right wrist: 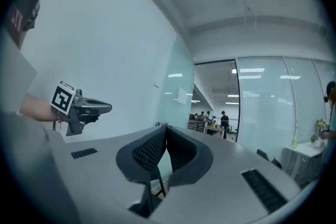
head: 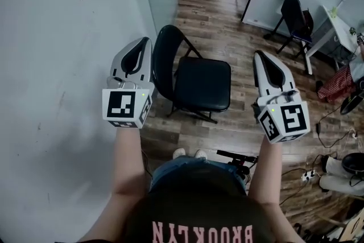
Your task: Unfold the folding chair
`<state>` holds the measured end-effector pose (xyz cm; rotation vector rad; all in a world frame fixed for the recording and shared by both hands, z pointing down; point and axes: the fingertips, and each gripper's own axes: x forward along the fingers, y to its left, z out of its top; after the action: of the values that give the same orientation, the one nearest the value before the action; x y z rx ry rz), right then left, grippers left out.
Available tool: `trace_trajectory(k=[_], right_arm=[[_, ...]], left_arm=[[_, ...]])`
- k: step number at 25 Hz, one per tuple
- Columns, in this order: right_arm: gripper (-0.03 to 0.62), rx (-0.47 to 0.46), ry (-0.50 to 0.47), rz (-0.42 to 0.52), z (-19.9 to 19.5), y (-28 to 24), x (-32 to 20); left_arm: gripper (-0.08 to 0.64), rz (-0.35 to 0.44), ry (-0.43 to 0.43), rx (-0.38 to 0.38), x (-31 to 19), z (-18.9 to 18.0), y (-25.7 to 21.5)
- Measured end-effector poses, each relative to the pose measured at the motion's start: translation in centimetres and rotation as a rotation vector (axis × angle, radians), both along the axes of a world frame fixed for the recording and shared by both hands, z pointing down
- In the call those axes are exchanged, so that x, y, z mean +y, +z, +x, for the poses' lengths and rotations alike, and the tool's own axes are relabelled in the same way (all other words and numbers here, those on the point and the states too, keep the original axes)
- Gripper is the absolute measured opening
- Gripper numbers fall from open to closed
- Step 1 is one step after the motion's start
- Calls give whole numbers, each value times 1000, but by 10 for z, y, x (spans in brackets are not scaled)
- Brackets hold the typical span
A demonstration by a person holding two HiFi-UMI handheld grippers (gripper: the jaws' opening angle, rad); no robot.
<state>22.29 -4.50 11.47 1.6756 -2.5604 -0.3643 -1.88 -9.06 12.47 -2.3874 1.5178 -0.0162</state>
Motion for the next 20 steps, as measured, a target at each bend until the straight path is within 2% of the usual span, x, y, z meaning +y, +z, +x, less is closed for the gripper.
trace_trajectory(k=[6,12,20], right_arm=[[3,119,36,76,-9,-25,10],[3,133,60,102,-8,-33,19],[3,118,77,111,-5,-34,26]], left_arm=[[3,75,9,18,13,7,-27],[3,120,21,3,27,13,-43],[3,128,5,-30,34,9,-43]])
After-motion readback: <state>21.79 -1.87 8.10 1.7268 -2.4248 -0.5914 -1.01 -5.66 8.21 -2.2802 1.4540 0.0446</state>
